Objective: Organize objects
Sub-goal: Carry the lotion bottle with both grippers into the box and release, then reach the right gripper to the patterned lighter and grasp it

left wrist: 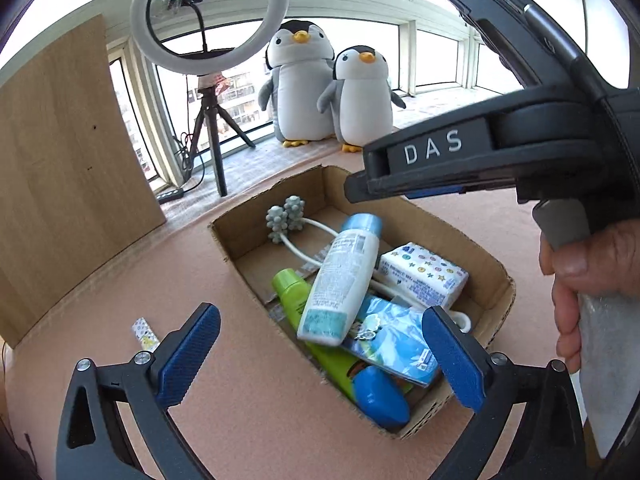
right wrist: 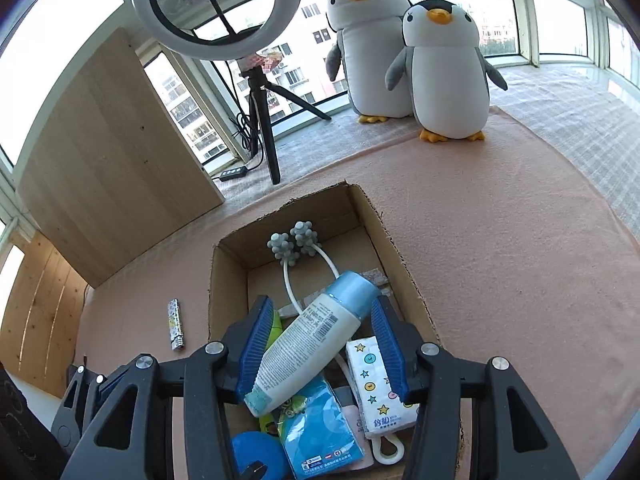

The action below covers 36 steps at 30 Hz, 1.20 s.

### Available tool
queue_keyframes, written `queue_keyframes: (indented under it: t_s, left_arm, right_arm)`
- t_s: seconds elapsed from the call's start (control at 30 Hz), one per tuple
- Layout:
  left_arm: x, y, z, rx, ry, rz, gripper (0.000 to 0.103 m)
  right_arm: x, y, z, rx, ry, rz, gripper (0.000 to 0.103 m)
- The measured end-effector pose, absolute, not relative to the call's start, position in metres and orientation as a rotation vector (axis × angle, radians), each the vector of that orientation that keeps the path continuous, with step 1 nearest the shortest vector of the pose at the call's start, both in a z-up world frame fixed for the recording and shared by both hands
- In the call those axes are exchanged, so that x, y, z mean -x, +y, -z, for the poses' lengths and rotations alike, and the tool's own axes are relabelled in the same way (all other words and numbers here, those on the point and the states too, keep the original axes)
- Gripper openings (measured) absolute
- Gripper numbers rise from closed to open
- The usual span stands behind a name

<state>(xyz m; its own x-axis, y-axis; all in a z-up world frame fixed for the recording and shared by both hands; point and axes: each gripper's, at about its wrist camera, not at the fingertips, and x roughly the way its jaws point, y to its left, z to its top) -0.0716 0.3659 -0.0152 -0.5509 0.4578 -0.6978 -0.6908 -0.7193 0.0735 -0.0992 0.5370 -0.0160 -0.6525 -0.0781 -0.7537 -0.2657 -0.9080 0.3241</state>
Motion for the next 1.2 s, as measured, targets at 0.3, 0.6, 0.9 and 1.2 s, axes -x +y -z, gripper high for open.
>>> queue_keyframes:
  t_s: [0.3,0.6,0.9,1.2]
  left_arm:
    - [0.089,0.260,0.023,0.998,0.367,-2.428,0.102]
    - [0.085,0.148,0.031,1.124,0.233,-2.605,0.102]
    - [0.065,0.053,0.047,1.273,0.106,-2.740,0.102]
    - [0.073,-0.003,0.064,1.443,-0.183,-2.725,0.102]
  right_arm:
    - [0.153,0.443,0.012,1.424,0.458,-2.871,0.047]
    - [0.192,0.340,0.057,1.745,0.190,-2.910,0.048]
    - [0.211,0.289,0.107,1.769,-0.190,-2.854,0.021]
    - [0.149,0.240,0.111,1.793,-0.260,-2.957,0.022]
